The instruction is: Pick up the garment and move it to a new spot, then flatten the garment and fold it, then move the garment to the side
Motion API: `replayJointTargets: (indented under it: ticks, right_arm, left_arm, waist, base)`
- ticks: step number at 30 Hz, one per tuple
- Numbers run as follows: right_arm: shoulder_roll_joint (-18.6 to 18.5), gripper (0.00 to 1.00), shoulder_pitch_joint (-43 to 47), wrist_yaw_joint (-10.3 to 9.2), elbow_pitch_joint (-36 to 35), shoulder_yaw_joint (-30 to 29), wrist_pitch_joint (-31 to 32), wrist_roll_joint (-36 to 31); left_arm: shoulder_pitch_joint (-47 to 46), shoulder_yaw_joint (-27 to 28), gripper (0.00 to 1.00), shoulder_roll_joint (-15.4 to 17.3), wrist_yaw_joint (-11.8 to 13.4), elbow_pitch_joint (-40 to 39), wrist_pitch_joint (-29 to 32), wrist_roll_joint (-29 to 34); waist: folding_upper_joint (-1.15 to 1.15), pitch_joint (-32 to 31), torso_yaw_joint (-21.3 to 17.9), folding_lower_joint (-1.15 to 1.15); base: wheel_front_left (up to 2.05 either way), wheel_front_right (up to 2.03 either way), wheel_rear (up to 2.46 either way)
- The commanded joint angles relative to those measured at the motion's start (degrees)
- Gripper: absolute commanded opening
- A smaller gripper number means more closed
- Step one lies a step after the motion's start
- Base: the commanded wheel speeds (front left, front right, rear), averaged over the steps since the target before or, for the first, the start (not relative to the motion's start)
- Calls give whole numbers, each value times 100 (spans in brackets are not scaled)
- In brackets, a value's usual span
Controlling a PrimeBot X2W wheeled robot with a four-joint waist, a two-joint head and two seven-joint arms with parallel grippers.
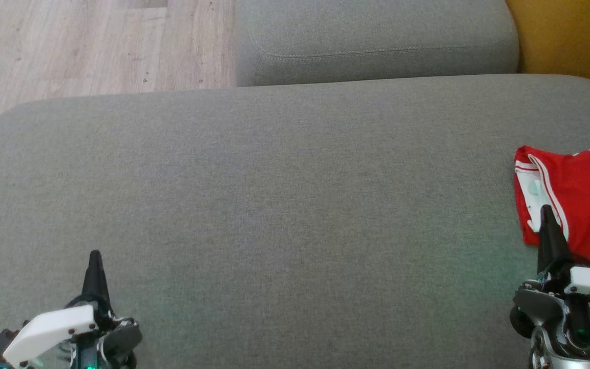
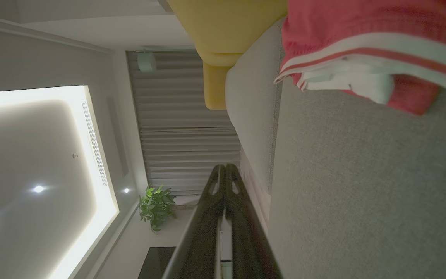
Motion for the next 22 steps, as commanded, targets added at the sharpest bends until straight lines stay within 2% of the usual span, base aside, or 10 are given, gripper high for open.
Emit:
replayJointTargets:
  ticks: [1, 22]
  right_arm:
    - [-23, 0, -110, -4, -229, 119, 33, 41]
    - [-23, 0, -110, -4, -229, 119, 33, 41]
  left_arm:
    - [-278, 228, 0, 48, -36, -211, 18, -31]
    - [-278, 228, 0, 48, -36, -211, 18, -31]
  waist:
    - [0, 0, 0, 0]
    - [0, 0, 0, 0]
  base:
    - [0, 0, 0]
    - [0, 0, 0]
